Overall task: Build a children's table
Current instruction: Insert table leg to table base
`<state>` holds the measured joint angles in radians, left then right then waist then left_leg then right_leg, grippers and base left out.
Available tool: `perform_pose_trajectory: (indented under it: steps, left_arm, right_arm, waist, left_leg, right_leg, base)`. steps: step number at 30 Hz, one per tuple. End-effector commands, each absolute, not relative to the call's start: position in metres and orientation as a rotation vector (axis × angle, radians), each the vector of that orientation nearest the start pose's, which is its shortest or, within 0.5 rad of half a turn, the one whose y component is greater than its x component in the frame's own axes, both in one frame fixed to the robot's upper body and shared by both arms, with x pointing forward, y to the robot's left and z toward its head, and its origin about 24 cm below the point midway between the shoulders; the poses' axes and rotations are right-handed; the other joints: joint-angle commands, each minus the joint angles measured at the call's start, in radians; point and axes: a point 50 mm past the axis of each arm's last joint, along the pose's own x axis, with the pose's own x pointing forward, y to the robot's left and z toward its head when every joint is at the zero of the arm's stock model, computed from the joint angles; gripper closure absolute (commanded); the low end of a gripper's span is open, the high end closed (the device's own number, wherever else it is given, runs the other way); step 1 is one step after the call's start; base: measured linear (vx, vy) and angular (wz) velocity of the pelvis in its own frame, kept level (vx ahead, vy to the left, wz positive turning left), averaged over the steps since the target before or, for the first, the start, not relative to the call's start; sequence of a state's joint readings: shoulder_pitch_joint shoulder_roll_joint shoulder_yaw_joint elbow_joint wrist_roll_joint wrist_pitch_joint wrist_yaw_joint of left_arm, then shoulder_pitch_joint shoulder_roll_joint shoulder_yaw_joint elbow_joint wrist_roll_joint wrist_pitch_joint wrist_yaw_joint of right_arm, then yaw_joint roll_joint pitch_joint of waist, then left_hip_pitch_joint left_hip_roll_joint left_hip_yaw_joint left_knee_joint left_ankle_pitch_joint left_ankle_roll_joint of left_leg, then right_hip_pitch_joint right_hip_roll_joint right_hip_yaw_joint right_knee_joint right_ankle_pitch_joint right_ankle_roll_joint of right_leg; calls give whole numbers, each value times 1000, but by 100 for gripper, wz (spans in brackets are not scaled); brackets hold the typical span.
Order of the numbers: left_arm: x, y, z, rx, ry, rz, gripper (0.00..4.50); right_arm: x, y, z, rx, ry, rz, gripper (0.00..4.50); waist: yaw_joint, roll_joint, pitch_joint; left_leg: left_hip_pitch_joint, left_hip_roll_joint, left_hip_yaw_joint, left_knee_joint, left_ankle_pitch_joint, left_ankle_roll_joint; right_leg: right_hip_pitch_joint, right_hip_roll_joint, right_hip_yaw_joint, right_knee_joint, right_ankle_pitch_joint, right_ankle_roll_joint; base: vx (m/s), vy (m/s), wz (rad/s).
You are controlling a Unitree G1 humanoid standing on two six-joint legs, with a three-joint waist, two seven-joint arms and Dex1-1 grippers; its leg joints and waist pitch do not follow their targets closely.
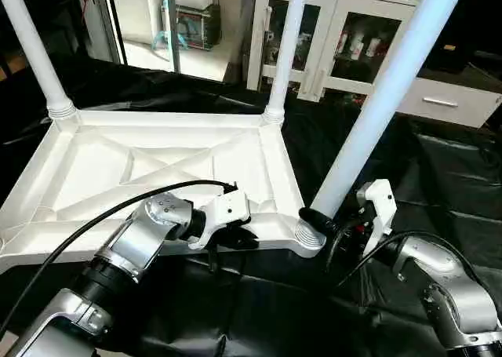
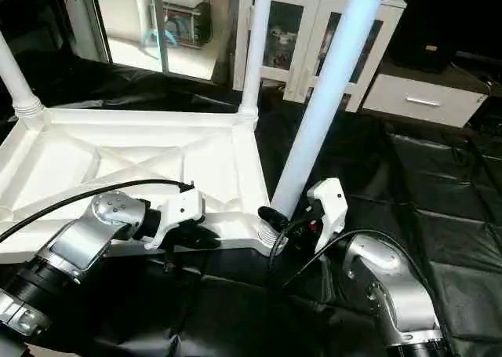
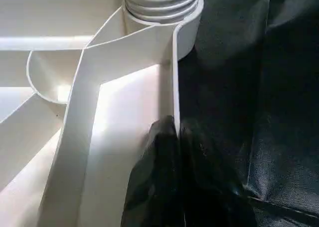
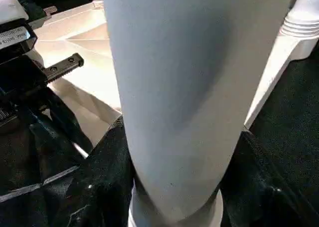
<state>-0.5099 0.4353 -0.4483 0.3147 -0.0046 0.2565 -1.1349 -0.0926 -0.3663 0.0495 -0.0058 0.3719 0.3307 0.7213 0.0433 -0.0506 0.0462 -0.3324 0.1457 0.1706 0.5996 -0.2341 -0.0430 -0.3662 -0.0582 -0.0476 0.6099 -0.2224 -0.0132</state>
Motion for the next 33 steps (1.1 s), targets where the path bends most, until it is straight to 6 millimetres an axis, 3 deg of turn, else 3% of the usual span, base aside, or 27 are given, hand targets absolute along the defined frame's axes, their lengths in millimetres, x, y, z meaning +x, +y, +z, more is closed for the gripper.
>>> perform_pose_trajectory:
  steps: [1,7,9,10,12,13,14,16,17,18,22,23,24,29,31,33]
  left_arm:
    - [298,119,53,510,482,-1312,450]
    - [307,104,63,473,442,-1193,450]
    - [314,88,68,436,421,-1125,450]
    - [315,86,68,430,418,-1115,450]
    - [323,61,73,385,398,-1029,450]
    - [323,59,74,382,397,-1019,450]
    - [327,49,75,375,387,-980,450]
    - [330,42,78,370,367,-941,450]
    - [333,36,82,361,344,-908,450]
    - [337,25,90,347,305,-853,450]
    - [339,25,95,335,292,-828,450]
    - [340,27,94,342,298,-824,450]
    - [340,29,93,347,303,-821,450]
    - [342,31,90,343,316,-800,450]
    - [342,31,90,344,317,-802,450]
    - [343,32,90,346,317,-803,450]
  right_arm:
    - [243,-183,2,51,486,635,262]
    - [269,-201,-6,-23,474,257,263]
    - [284,-200,-4,-5,457,112,263]
    - [286,-200,-3,-1,455,93,263]
    - [304,-187,0,28,448,-23,263]
    - [306,-185,0,29,449,-29,263]
    - [313,-177,2,26,444,-58,263]
    - [318,-170,4,16,433,-79,263]
    - [323,-163,6,5,422,-83,263]
    - [335,-145,15,-39,384,-62,263]
    - [342,-139,23,-19,349,-61,263]
    - [344,-139,24,-13,340,-65,263]
    - [345,-140,25,-12,335,-67,263]
    - [347,-139,25,17,310,-55,263]
    - [347,-139,26,37,303,-43,263]
    - [347,-139,27,62,289,-27,193]
  waist:
    - [0,19,-19]
    - [-21,22,-20]
    - [-20,23,-26]
    - [-23,24,-27]
    - [-25,21,-34]
    - [-26,17,-40]
    - [-22,17,-47]
    - [-20,18,-48]
    - [-16,15,-53]
    - [-15,6,-57]
    - [-3,0,-58]
    - [-3,-3,-57]
    - [-3,2,-55]
    - [-7,1,-51]
    - [-6,0,-52]
    - [-5,0,-54]
  left_leg:
    - [1,101,-57,-110,-420,-43]
    - [-7,96,-65,-113,-427,-70]
    - [-8,97,-60,-111,-384,-66]
    - [-8,95,-56,-109,-347,-70]
    - [-5,93,-47,-104,-293,-72]
    - [-12,88,-42,-98,-215,-60]
    - [-9,88,-36,-89,-137,-41]
    - [-11,85,-31,-83,-71,-21]
    - [-15,82,-28,-76,24,18]
    - [-14,80,-26,-71,62,48]
    - [-19,80,-23,-64,98,122]
    - [-20,82,-22,-65,90,135]
    - [-17,85,-22,-65,73,139]
    - [-14,86,-18,-69,0,109]
    - [-16,85,-19,-69,1,104]
    - [-16,84,-19,-67,20,112]
  right_leg:
    - [-4,-118,67,-112,-499,-139]
    - [-1,-117,63,-108,-498,-137]
    - [1,-116,66,-104,-431,-145]
    - [0,-112,66,-100,-360,-167]
    - [4,-108,67,-91,-254,-196]
    - [12,-107,66,-84,-160,-216]
    - [17,-106,65,-73,-60,-234]
    - [21,-105,65,-66,34,-253]
    - [30,-104,62,-54,160,-276]
    - [34,-104,61,-47,209,-291]
    - [36,-108,61,-42,235,-299]
    - [33,-107,59,-43,209,-296]
    - [29,-106,58,-45,169,-294]
    - [24,-104,59,-54,60,-284]
    - [26,-104,59,-52,68,-280]
    - [27,-103,60,-49,99,-281]
  base:
    - [0,0,0]
    - [0,0,0]
    - [0,0,0]
    - [0,0,0]
    - [0,0,0]
    - [0,0,0]
    - [0,0,0]
    - [0,0,0]
    - [0,0,0]
    - [0,0,0]
    - [0,0,0]
    - [0,0,0]
    - [0,0,0]
    - [0,0,0]
    - [0,0,0]
    - [0,0,0]
